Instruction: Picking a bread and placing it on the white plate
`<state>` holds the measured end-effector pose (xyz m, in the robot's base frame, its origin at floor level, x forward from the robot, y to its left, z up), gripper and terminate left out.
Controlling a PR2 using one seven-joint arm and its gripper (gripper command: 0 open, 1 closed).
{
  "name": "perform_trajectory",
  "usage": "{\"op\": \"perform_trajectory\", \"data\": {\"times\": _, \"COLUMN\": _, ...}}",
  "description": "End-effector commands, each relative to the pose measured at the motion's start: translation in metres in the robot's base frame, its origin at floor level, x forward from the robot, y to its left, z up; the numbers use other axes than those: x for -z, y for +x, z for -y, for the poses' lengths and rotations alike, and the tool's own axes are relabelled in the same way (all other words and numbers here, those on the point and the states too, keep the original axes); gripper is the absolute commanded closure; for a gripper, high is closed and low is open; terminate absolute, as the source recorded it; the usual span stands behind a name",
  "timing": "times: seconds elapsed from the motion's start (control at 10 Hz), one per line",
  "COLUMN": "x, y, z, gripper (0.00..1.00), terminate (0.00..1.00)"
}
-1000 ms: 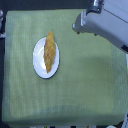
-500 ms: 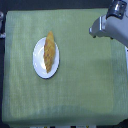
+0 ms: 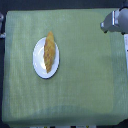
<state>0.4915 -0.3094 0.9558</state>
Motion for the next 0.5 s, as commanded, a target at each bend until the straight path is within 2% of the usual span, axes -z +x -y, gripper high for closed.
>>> {"op": "perform_trajectory", "data": {"times": 0.0, "x": -0.0075, "y": 0.0214, "z": 0.0089, "gripper": 0.0, "terminate": 0.0}}
{"op": "perform_trajectory", "data": {"times": 0.4, "x": -0.0079, "y": 0.0182, "z": 0.0024, "gripper": 0.0, "terminate": 0.0}}
